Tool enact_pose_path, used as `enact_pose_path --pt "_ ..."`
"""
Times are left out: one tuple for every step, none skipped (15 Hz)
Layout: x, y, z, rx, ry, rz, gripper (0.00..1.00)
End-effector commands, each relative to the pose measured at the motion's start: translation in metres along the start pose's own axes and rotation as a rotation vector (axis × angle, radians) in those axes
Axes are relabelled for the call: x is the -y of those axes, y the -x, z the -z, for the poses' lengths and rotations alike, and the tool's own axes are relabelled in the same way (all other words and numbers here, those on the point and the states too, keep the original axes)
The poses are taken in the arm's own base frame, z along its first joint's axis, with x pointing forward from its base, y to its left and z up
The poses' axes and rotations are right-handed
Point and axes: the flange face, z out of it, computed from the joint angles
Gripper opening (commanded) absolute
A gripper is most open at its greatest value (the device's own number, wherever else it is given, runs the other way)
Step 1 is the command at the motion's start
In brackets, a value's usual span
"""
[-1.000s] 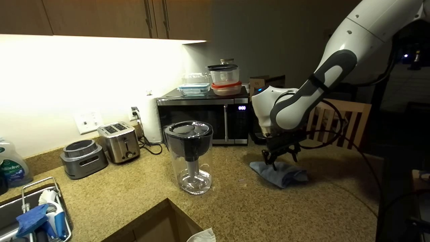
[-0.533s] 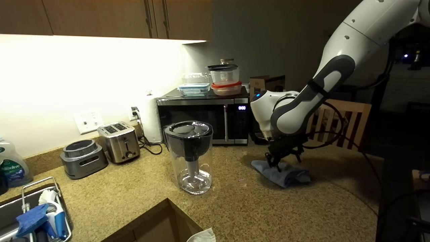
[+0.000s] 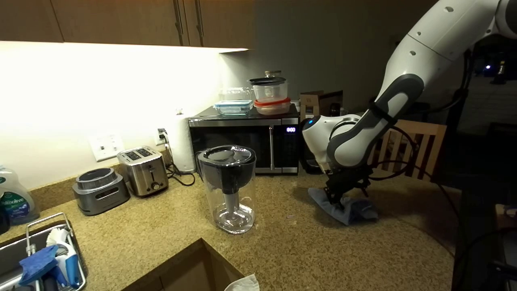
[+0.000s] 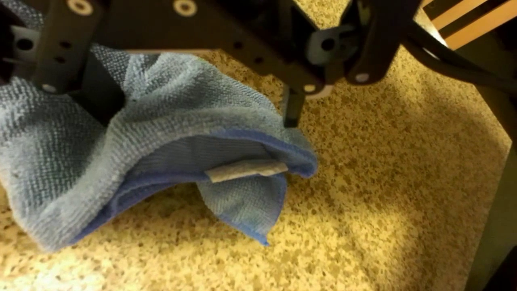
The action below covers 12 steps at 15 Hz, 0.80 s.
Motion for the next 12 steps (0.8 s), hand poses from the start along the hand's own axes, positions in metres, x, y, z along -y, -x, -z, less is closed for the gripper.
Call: enact_pose_path --pt "-0.003 0.002 -0.001 -0.021 0.006 -0.014 1.0" --pt "-0.003 0.003 0.0 -0.027 -0.008 -0.023 1.0" --pt "-0.002 0.004 0.0 -0.031 -0.03 -0.029 1.0" --pt "-0.002 0.004 0.001 -0.034 -0.055 -0.035 1.0" --pt "0.0 0.005 -0.001 -0.027 -0.077 -0.049 1.0" --pt "0.003 0.006 -0.003 -0.038 -0.114 -0.053 1.0" --pt "0.006 0.006 -0.008 -0.039 -0.123 -0.07 1.0" --pt "0.008 0.006 -0.014 -0.047 -0.143 -0.082 1.0" --pt "0.009 0.005 -0.018 -0.061 -0.171 -0.092 1.0" --pt "0.011 0.005 -0.024 -0.058 -0.208 -0.1 1.0" --pt "0.011 0.004 -0.028 -0.062 -0.237 -0.107 1.0" --pt "0.011 0.005 -0.033 -0.066 -0.262 -0.106 1.0"
